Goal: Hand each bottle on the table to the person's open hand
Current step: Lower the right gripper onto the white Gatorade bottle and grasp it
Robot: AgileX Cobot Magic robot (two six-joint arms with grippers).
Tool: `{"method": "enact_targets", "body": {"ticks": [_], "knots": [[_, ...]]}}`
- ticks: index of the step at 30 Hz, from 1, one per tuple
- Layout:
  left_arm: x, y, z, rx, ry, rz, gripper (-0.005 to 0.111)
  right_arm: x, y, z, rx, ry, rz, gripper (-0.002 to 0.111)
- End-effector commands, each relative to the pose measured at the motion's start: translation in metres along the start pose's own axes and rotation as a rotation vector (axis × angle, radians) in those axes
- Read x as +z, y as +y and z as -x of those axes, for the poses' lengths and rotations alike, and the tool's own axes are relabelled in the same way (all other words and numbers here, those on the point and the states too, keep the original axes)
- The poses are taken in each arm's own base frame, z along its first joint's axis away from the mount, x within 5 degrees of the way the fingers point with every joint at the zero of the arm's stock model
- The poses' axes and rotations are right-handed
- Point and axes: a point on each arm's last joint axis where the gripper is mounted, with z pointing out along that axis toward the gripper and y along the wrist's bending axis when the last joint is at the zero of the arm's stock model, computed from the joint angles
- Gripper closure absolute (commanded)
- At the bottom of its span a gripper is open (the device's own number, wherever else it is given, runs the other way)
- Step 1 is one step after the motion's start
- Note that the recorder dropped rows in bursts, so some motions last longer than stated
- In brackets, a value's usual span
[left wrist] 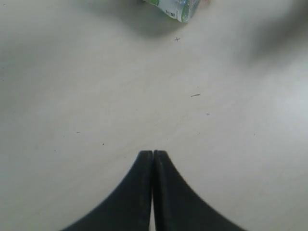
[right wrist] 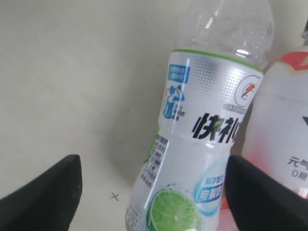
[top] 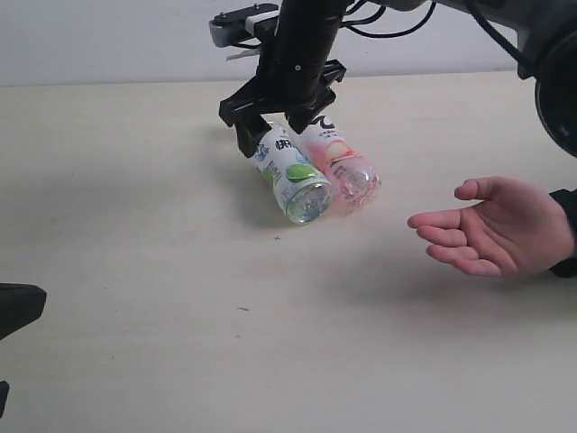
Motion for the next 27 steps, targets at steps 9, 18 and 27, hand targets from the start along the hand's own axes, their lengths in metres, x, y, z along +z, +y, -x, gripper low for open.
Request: {"method": "enact_targets", "body": {"ticks": [9,18,27], "knots": [[-0.001,0.0,-0.001,0.002,-0.009,-0.002,0.104,0.027,-0.007,0.003,0.023,-0.008,-0.041,0.03],[-0.001,0.0,-0.001,0.002,-0.009,-0.002,0.104,0.029,-0.008,0.007,0.023,-0.051,-0.045,0.03],[-0.001,0.0,-0.001,0.002,-0.009,-0.002,0.104,0.049,-0.011,0.002,0.03,-0.002,-0.041,0.03]]}}
